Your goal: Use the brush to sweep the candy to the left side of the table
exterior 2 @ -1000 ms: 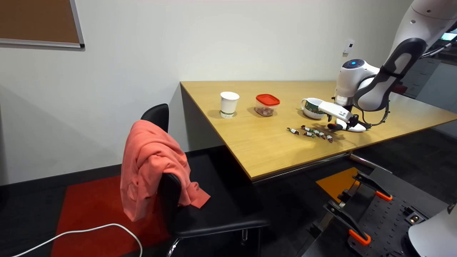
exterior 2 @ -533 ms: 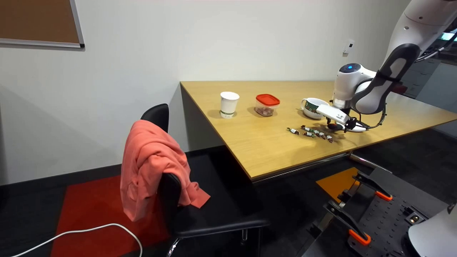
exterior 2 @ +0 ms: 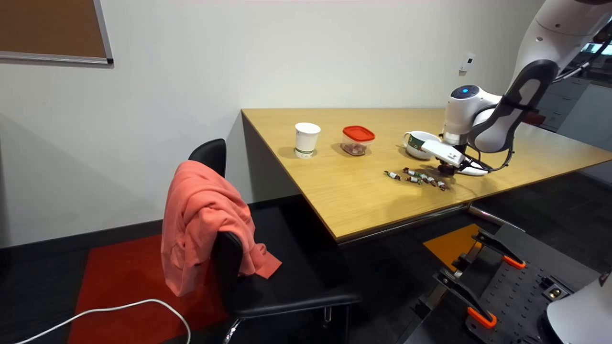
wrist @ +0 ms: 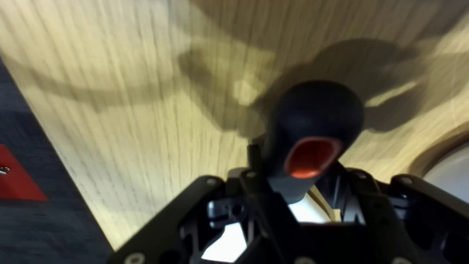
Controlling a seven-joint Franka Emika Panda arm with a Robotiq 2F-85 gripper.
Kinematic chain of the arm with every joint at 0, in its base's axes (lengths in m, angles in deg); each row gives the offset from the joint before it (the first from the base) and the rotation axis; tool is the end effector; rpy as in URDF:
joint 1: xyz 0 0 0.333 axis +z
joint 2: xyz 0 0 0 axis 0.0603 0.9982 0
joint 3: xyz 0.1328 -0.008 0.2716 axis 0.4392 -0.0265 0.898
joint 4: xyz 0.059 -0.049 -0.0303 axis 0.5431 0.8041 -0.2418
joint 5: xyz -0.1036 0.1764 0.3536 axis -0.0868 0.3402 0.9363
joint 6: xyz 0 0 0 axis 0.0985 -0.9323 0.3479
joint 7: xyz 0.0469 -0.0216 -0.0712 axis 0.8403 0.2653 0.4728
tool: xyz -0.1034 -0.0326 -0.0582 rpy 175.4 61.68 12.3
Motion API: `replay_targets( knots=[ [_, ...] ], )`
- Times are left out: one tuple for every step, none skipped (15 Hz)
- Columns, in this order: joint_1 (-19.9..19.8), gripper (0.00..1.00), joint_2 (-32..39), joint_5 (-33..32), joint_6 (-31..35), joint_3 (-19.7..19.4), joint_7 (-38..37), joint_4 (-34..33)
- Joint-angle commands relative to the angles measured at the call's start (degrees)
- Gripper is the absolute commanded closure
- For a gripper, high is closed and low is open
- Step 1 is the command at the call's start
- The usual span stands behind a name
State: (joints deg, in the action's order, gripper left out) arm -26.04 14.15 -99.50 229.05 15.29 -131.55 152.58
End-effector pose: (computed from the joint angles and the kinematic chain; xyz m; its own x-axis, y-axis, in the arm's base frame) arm 0.4269 -0.4076 0.0751 -0.0649 -0.8614 0.5037 -0.9974 0.0711 -0.0069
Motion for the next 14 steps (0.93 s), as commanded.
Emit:
replay_targets(
  knots=[
    [1.8, 0.87, -0.8, -2.2, 1.0, -1.6, -2.4, 0.3],
    [2.0, 0.87, -1.7, -2.0, 0.0, -1.4, -1.9, 1.1],
    [2.0, 0.87, -3.5, -1.6, -1.2, -1.0, -0.8, 2.6],
    [4.6, 0.87, -4.6, 3.5, -0.4, -3.3, 3.6, 4.5],
    [4.5, 0.87, -6.5, 5.8, -2.2, -2.8, 6.3, 6.1],
    [5.4, 0.87, -7.9, 8.1, -3.3, -3.4, 9.0, 7.3],
    [6.7, 0.87, -9.2, 10.0, -4.7, -4.5, 11.2, 8.2],
    [8.9, 0.87, -10.8, 10.9, -6.2, -6.4, 12.4, 9.2],
    [10.5, 0.87, -12.0, 11.3, -7.2, -8.1, 13.3, 9.8],
    [12.4, 0.87, -13.5, 10.8, -8.3, -10.0, 13.5, 10.5],
    [14.0, 0.87, -14.7, 9.8, -9.5, -11.6, 13.3, 10.8],
    [15.2, 0.87, -16.1, 9.1, -10.7, -12.7, 13.2, 11.2],
    [16.3, 0.87, -17.4, 8.0, -11.6, -13.6, 12.6, 11.6],
    [16.9, 0.87, -18.7, 7.0, -12.1, -14.2, 12.2, 12.1]
  ],
)
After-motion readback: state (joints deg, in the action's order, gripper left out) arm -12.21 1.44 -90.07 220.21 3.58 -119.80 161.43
